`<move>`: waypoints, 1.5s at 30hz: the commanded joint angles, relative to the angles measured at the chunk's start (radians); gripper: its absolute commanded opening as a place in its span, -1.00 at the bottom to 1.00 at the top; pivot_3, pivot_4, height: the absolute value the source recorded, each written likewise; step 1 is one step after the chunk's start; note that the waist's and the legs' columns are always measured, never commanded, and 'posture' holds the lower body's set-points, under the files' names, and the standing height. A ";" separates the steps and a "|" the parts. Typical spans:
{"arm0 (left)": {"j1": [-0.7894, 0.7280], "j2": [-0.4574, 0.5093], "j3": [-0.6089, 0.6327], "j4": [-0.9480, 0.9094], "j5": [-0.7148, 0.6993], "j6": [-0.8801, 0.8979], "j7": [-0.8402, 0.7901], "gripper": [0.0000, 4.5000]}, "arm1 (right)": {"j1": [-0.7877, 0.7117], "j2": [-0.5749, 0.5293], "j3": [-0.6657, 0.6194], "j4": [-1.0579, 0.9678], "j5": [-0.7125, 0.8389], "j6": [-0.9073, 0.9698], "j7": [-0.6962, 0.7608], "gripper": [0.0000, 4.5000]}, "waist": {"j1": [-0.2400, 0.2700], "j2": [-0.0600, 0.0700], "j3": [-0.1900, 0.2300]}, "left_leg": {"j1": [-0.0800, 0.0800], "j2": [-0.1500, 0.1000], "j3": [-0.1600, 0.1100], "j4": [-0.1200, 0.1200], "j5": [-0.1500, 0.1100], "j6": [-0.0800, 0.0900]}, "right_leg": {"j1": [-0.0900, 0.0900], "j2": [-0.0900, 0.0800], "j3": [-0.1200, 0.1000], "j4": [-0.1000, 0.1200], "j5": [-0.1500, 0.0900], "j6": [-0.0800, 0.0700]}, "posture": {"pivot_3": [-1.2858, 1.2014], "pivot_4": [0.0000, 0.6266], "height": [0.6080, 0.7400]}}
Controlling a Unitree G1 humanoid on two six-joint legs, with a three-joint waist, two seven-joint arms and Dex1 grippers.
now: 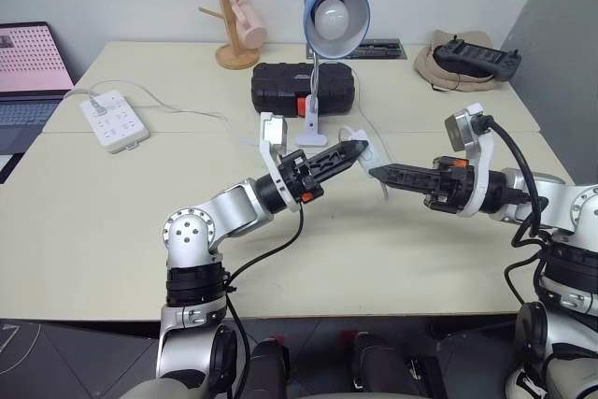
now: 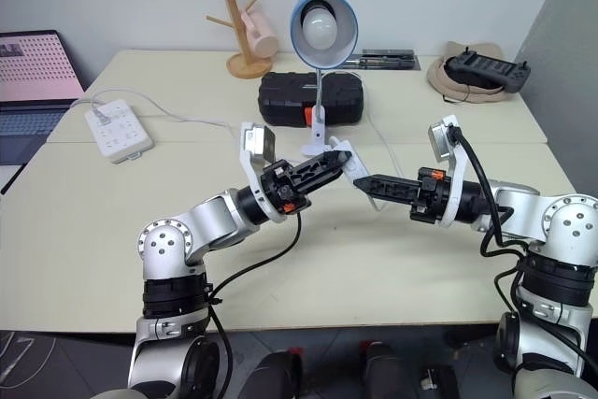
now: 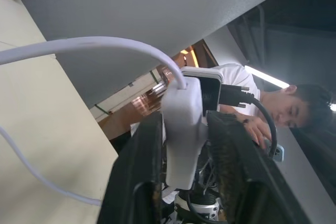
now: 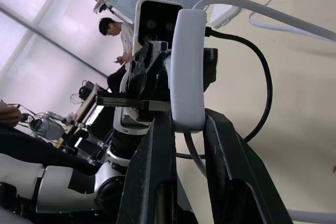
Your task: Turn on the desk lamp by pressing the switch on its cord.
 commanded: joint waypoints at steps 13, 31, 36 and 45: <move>-0.016 0.028 -0.047 -0.056 -0.037 -0.054 0.052 -0.61 | 0.026 -0.108 0.102 -0.027 0.167 -0.163 -0.040 -0.85 | 0.000 0.000 0.000 | 0.000 0.000 0.000 -0.001 0.000 0.000 | 0.000 0.000 0.000 -0.001 0.000 0.000 | 0.03 -0.52 1.00; 0.029 0.319 0.000 -0.093 -0.044 -0.032 -0.011 0.96 | -0.048 -0.121 0.218 0.040 -0.097 -0.290 0.082 -0.85 | -0.002 0.000 0.000 | 0.000 0.002 0.001 -0.002 0.000 0.000 | -0.001 0.002 0.001 -0.002 -0.002 0.003 | 0.03 -0.52 1.00; 0.076 0.557 -0.086 -0.205 0.251 -0.104 -0.282 0.99 | -0.116 -0.136 0.393 0.103 -0.441 -0.434 0.253 -0.85 | -0.005 0.001 0.002 | 0.000 0.004 0.002 -0.003 0.000 0.000 | -0.002 0.004 0.002 -0.004 -0.003 0.004 | 0.03 -0.52 1.00; 0.104 0.770 -0.167 -0.193 0.696 -0.408 -0.597 0.99 | -0.301 -0.037 0.831 0.430 -1.139 -0.914 0.501 -0.85 | -0.002 0.003 0.005 | -0.001 0.005 0.003 -0.004 0.000 0.000 | -0.003 0.005 0.002 -0.007 -0.001 0.000 | 0.03 -0.52 1.00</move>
